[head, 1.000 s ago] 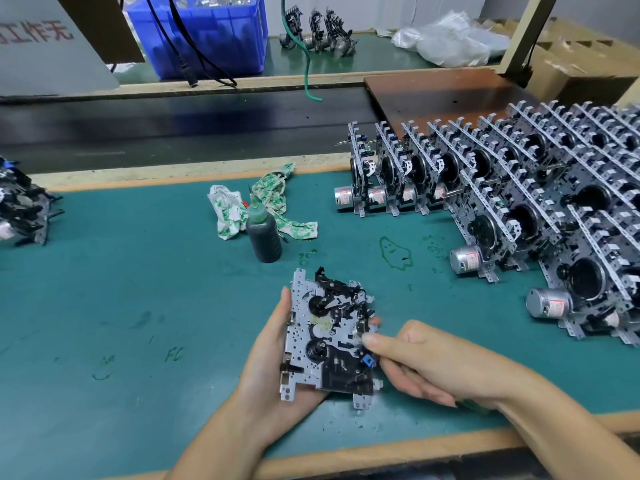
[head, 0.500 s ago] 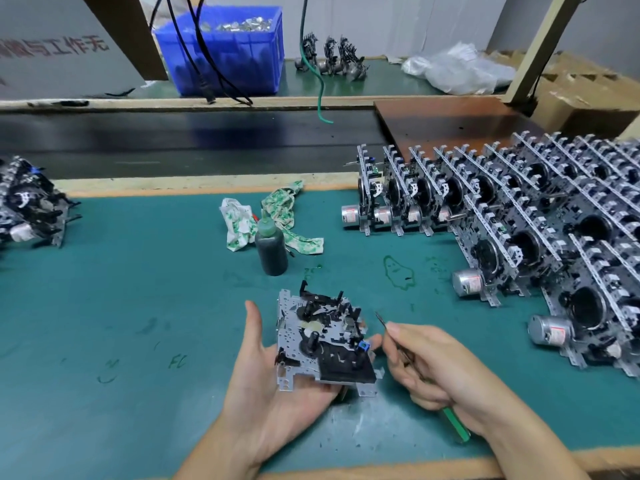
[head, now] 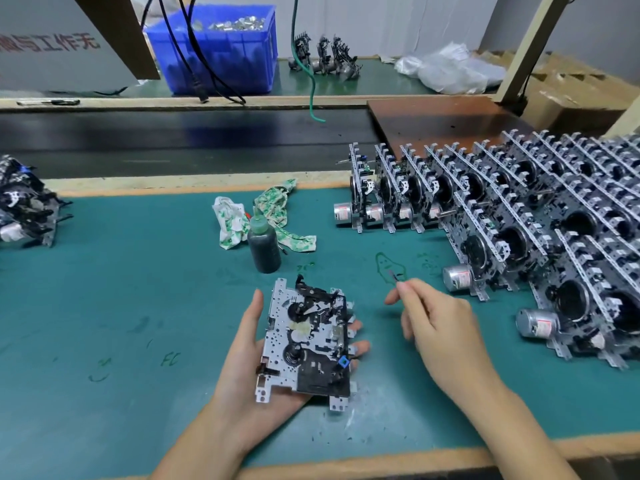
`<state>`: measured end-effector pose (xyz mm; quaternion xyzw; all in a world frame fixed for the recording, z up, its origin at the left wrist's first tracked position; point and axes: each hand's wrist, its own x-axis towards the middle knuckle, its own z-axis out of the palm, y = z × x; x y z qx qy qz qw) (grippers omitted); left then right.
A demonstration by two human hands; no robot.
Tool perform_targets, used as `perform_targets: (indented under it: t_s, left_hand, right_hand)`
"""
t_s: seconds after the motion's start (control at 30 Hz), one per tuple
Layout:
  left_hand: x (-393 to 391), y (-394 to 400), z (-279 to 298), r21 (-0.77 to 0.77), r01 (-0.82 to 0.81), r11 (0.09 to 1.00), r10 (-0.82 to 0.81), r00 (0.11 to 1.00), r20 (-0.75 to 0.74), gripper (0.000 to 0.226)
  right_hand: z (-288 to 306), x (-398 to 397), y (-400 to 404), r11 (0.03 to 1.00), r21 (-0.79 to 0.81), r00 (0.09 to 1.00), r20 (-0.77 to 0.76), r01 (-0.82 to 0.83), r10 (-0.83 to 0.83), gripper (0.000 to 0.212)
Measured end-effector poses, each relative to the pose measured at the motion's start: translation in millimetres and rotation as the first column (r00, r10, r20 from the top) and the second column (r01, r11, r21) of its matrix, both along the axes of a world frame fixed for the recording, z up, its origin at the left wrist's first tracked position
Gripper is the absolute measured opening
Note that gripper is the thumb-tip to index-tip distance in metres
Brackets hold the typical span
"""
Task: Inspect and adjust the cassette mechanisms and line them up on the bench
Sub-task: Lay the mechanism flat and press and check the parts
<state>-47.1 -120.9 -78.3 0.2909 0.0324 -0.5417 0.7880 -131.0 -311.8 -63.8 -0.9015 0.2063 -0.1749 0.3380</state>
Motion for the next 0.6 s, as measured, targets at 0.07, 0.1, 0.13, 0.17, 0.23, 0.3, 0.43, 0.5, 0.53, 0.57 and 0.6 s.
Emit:
perform_targets:
  t_s: [0.07,0.1,0.13,0.17,0.23,0.3,0.43,0.5,0.53,0.57,0.6]
  left_hand:
    - [4.6,1.9,2.2,0.04,0.037,0.999,-0.037,0.999,0.007,0.081]
    - [8.1,3.2,3.8,0.061,0.068,0.996,-0.069,0.997,0.016,0.08]
    - [12.1,4.2,5.7,0.094,0.11,0.989,-0.114,0.993,0.035,0.078]
    - [16.5,4.7,8.2,0.147,0.157,0.977,-0.168,0.984,0.064,0.077]
    - [25.4,2.3,16.2,0.304,0.241,0.922,-0.291,0.947,0.133,0.07]
    - [35.1,-2.6,24.5,0.431,0.301,0.851,-0.417,0.886,0.205,0.065]
    - [45.6,0.7,31.2,0.541,0.276,0.795,-0.533,0.744,0.403,0.067]
    - [49.3,3.8,32.5,0.524,0.204,0.827,-0.48,0.741,0.469,0.076]
    - [50.4,3.8,33.4,0.548,0.112,0.829,-0.435,0.744,0.507,0.077]
    - [49.7,5.0,33.6,0.592,-0.072,0.803,-0.366,0.725,0.583,0.076]
    - [46.6,7.9,33.0,0.632,-0.299,0.715,-0.346,0.635,0.691,0.075]
  right_hand:
    - [2.6,0.9,-2.5,0.967,-0.251,0.997,-0.078,-0.033,0.014,0.028]
    - [1.5,0.4,-4.0,0.934,-0.347,0.992,-0.12,-0.088,0.049,0.029]
    - [-0.2,-1.3,-5.3,0.901,-0.397,0.979,-0.166,-0.175,0.117,0.041]
    - [-1.9,-2.6,-6.3,0.865,-0.417,0.955,-0.214,-0.278,0.204,0.06]
    - [-1.5,-4.5,-5.5,0.809,-0.405,0.899,-0.29,-0.425,0.327,0.084]
    - [0.2,-4.9,-4.4,0.755,-0.458,0.881,-0.302,-0.469,0.364,0.081]
    - [1.8,-11.2,-4.9,0.673,-0.591,0.891,-0.217,-0.445,0.398,0.047]
    - [-0.2,-16.4,-3.8,0.692,-0.594,0.908,-0.19,-0.41,0.374,0.056]
    - [-1.8,-19.0,-2.0,0.703,-0.598,0.918,-0.173,-0.386,0.356,0.057]
    - [-4.4,-20.9,-0.3,0.71,-0.604,0.927,-0.148,-0.361,0.345,0.057]
    - [-7.4,-22.5,1.6,0.717,-0.609,0.934,-0.121,-0.338,0.337,0.056]
